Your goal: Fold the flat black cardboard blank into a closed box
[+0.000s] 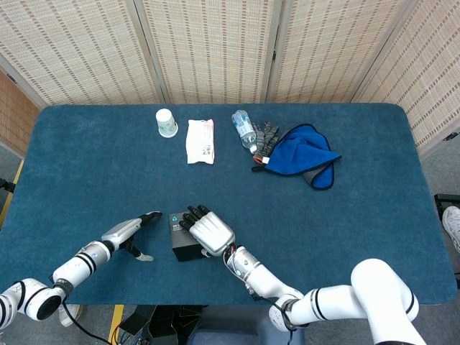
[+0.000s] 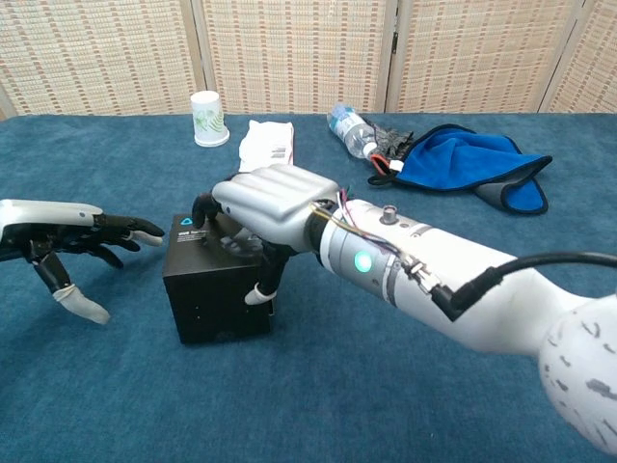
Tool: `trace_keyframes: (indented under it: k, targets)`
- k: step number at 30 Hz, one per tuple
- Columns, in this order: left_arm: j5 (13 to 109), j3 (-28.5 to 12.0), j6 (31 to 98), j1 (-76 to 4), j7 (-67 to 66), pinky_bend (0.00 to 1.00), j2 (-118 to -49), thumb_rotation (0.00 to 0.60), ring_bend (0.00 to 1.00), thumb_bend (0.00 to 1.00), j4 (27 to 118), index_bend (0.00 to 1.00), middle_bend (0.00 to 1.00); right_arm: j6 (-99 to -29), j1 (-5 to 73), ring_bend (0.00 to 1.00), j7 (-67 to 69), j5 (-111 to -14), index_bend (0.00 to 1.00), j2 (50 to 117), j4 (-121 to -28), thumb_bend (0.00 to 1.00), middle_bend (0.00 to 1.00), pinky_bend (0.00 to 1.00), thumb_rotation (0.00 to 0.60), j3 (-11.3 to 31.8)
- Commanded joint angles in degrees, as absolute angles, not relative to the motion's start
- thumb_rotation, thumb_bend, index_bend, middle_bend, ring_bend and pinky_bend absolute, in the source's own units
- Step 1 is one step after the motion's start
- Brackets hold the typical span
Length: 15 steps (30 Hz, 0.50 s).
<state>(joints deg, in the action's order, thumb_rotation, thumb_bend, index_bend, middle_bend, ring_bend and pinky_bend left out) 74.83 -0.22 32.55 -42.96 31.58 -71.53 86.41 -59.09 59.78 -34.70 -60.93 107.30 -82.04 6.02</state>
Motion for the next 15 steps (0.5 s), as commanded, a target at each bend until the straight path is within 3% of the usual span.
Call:
trace_keyframes:
  k: [1, 15]
  targets:
    - [72.6, 0.3, 33.2, -42.4, 27.3, 0.11, -70.1, 0.6, 0.0, 0.08, 87.5, 0.0, 0.0, -60.3, 58.7, 0.14, -34.4, -64.1, 0.25, 108.5, -79.9, 0.0, 0.27, 0.18, 0.6, 4.8]
    - [65.3, 0.0, 33.5, -41.7, 18.2, 0.11, -67.2, 0.6, 0.0, 0.08, 90.8, 0.0, 0.0, -61.4, 56.9, 0.17, -33.0, -72.9, 0.33, 112.9, -70.6, 0.06, 0.32, 0.21, 0.6, 4.9]
